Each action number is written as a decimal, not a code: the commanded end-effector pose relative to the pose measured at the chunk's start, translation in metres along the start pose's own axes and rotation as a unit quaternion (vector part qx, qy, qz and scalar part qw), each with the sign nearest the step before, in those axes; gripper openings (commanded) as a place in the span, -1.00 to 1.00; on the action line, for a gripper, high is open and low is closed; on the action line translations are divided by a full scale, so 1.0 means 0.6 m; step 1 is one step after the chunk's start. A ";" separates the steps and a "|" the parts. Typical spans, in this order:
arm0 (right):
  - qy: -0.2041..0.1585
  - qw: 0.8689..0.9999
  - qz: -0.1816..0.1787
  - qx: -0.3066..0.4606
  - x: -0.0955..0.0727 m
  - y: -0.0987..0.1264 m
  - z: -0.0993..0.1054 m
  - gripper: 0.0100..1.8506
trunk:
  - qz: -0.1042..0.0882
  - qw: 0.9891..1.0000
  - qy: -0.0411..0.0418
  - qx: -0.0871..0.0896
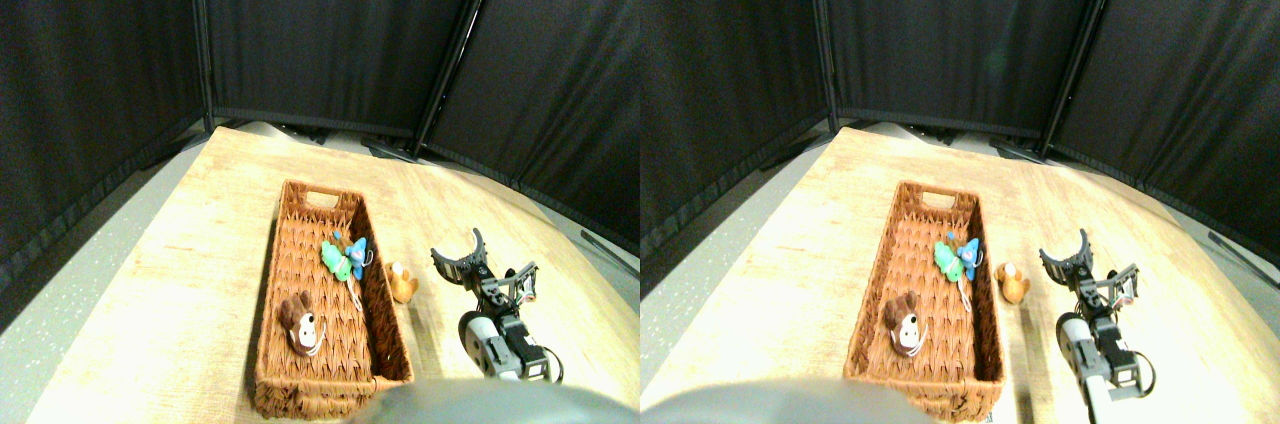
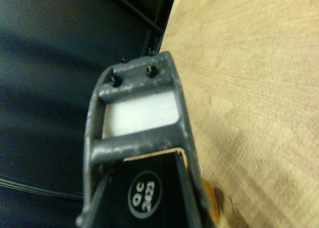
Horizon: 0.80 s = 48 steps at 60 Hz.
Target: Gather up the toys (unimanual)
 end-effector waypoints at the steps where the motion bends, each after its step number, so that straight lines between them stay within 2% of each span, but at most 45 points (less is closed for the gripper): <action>1: 0.026 0.999 -0.019 0.031 -0.011 -0.004 -0.014 -0.06 | 0.003 1.000 0.007 -0.016; 3: 0.042 0.996 -0.034 0.068 -0.014 -0.012 -0.022 -0.02 | 0.003 1.000 0.007 -0.016; 12: 0.081 0.987 -0.069 0.123 -0.024 -0.034 -0.047 0.02 | 0.005 1.000 0.006 -0.019; 13: 0.095 0.982 -0.076 0.141 -0.026 -0.041 -0.053 0.01 | 0.007 1.000 0.006 -0.022; 18: 0.111 0.978 -0.094 0.151 -0.032 -0.050 -0.067 -0.01 | 0.009 1.000 0.007 -0.025; 23: 0.124 0.976 -0.097 0.152 -0.036 -0.054 -0.076 -0.02 | 0.011 1.000 0.008 -0.026; 26: 0.136 0.969 -0.112 0.171 -0.037 -0.052 -0.084 -0.01 | 0.013 0.999 0.007 -0.029; 33: 0.157 0.965 -0.112 0.180 -0.029 -0.052 -0.094 -0.08 | 0.014 0.999 0.005 -0.031; 48: 0.182 0.952 -0.148 0.195 -0.003 -0.065 -0.121 -0.11 | 0.019 0.999 0.003 -0.038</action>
